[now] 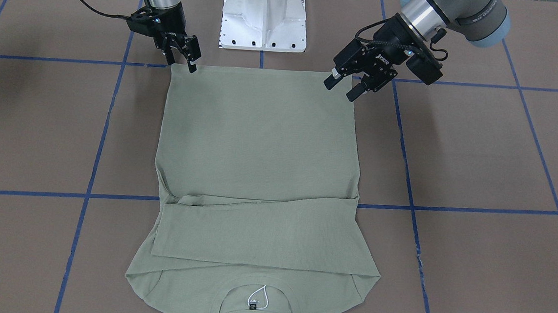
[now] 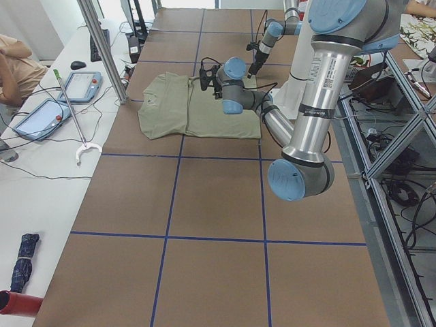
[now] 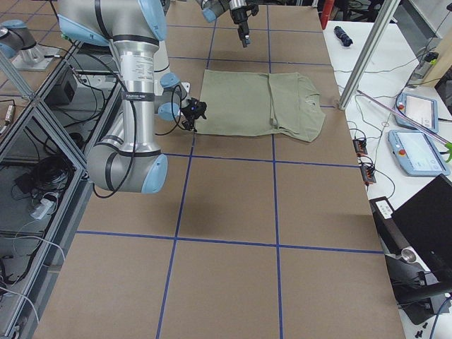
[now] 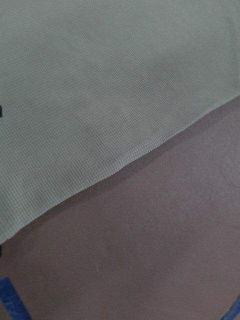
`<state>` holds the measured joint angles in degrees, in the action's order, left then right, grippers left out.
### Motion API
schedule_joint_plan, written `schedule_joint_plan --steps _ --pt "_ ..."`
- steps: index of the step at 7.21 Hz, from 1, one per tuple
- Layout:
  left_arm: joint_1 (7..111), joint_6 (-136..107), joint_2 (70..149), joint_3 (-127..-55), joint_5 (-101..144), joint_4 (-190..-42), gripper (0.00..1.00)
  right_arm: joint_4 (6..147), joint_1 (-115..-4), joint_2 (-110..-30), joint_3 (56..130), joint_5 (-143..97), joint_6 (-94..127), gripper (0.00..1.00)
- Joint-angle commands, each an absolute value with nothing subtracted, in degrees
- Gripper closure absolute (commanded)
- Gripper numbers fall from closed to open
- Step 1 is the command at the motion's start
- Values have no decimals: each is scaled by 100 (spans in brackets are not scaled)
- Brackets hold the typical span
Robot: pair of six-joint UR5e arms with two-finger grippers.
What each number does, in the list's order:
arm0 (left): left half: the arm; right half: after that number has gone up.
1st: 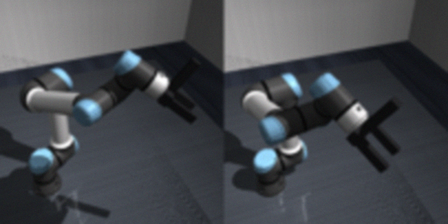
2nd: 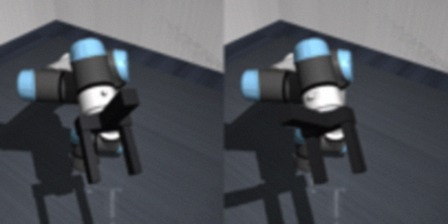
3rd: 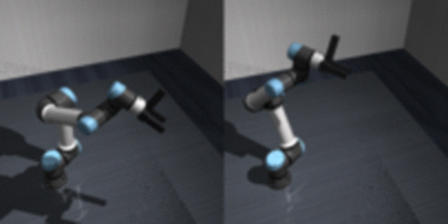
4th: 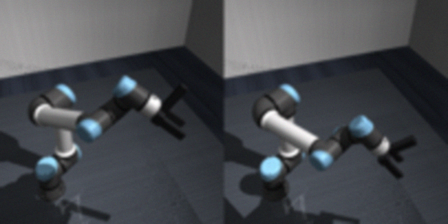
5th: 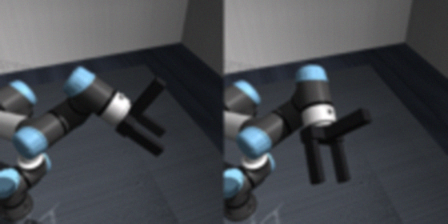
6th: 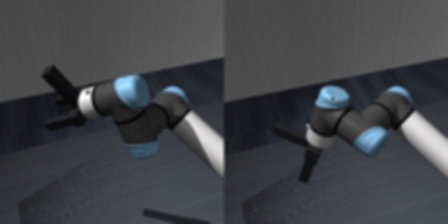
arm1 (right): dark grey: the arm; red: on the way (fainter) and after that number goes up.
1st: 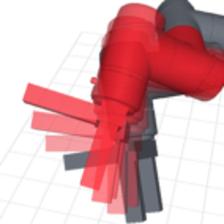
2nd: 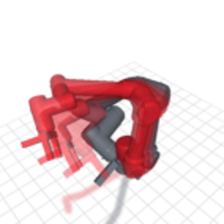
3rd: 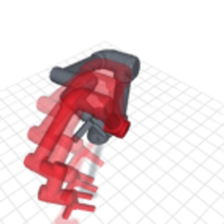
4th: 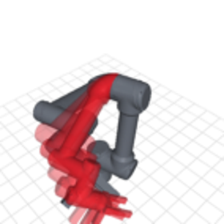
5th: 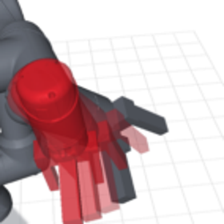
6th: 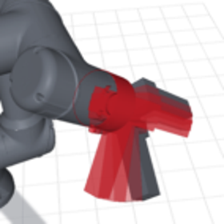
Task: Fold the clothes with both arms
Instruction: 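Move both grippers to the hem corners nearest the robot and grasp them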
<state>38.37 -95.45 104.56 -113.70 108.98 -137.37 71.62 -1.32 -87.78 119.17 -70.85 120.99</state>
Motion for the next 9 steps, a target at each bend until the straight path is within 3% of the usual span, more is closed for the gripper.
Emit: schedule_joint_plan --steps 1,4,5,6,7,8,9 --pt "3832 -9545 10459 -11364 10907 -13746 14 7163 -132 -8780 11821 -7101 12094 13" --pt "3815 -9545 10476 -11382 10907 -13746 14 7163 -141 -8903 11856 -7145 12094 18" --pt "3814 -9545 10477 -11382 10907 -13746 14 7163 -141 -8938 11891 -7154 12094 29" --pt "3814 -9545 10477 -11382 10899 -13746 14 7154 -132 -8938 11892 -7163 12102 61" --pt "3814 -9545 10477 -11382 10907 -13746 14 7163 -132 -8938 11892 -7172 12103 86" --pt "3806 -9545 10477 -11382 10899 -13746 14 7163 -132 -8947 11883 -7181 12103 99" --pt "3797 -9545 10477 -11373 10907 -13746 14 7154 -114 -8939 11892 -7181 12103 100"
